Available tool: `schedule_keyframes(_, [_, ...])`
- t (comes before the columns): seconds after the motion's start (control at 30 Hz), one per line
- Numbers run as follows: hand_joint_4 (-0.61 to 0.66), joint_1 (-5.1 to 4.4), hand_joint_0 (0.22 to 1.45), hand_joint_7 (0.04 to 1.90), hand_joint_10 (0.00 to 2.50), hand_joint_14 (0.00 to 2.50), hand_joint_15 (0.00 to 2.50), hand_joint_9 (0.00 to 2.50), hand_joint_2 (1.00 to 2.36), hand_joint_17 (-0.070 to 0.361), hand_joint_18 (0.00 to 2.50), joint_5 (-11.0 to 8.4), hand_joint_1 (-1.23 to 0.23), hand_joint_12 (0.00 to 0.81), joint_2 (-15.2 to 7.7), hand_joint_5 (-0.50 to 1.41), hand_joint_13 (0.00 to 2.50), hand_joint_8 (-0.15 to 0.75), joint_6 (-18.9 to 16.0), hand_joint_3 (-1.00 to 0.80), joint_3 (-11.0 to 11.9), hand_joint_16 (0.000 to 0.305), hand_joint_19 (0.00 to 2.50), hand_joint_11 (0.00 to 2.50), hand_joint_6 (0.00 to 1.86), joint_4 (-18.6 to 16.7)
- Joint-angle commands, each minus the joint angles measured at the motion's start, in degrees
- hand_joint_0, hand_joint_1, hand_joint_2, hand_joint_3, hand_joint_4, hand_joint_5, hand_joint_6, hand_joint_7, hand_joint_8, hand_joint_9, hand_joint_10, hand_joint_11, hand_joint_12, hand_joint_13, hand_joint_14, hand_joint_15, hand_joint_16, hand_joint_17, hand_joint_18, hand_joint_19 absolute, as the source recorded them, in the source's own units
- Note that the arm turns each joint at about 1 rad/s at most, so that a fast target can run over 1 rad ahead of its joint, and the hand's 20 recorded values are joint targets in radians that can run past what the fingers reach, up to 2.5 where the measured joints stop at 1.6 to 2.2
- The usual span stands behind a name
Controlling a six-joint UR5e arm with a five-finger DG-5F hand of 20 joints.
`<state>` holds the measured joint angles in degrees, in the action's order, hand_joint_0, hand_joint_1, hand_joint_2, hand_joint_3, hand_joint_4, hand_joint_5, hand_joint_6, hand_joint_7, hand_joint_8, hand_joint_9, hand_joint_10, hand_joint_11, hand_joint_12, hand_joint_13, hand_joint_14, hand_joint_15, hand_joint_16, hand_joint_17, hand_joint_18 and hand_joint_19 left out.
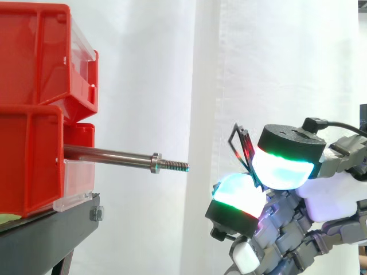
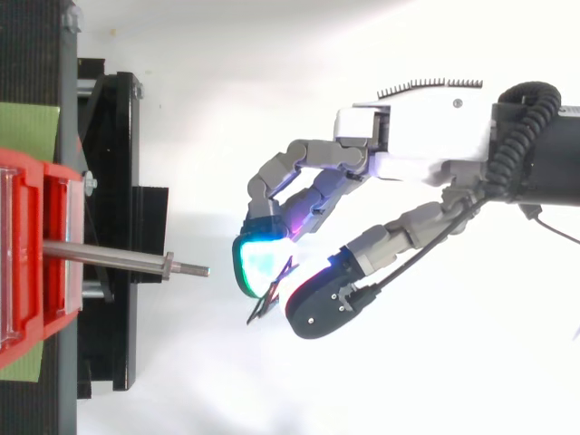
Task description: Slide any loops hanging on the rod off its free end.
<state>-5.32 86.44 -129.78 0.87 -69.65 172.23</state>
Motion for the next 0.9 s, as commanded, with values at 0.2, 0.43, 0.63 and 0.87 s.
schedule_keyframes(0.2, [0.0, -0.31, 0.62, 1.06, 0.01, 0.0, 0.12, 0.86, 1.0, 0.092, 0.69, -0.13, -0.6, 0.301, 0.06, -0.11, 0.59, 0.235, -1.22, -0.49, -0.05, 0.041, 0.37, 0.2, 0.88, 1.09])
schedule_keyframes(0.43, [-0.01, -0.31, 0.62, 1.06, 0.01, 0.0, 0.13, 0.86, 1.02, 0.092, 0.7, -0.22, -0.72, 0.304, 0.06, -0.11, 0.59, 0.25, -1.57, -0.24, 0.04, 0.041, 0.35, 0.23, 0.89, 1.09])
schedule_keyframes(0.63, [-0.07, -0.4, 0.67, 1.05, 0.01, 0.0, 0.13, 0.84, 1.02, 0.093, 0.71, -0.22, -0.83, 0.31, 0.06, -0.13, 0.6, 0.262, -1.66, -0.18, 0.04, 0.041, 0.34, 0.25, 0.92, 1.09])
schedule_keyframes(0.87, [0.03, -0.49, 0.62, 1.06, 0.01, 0.0, 0.13, 0.83, 1.01, 0.094, 0.68, -0.22, -0.71, 0.307, 0.06, -0.13, 0.58, 0.241, -1.66, -0.37, 0.04, 0.042, 0.37, 0.17, 0.89, 1.18])
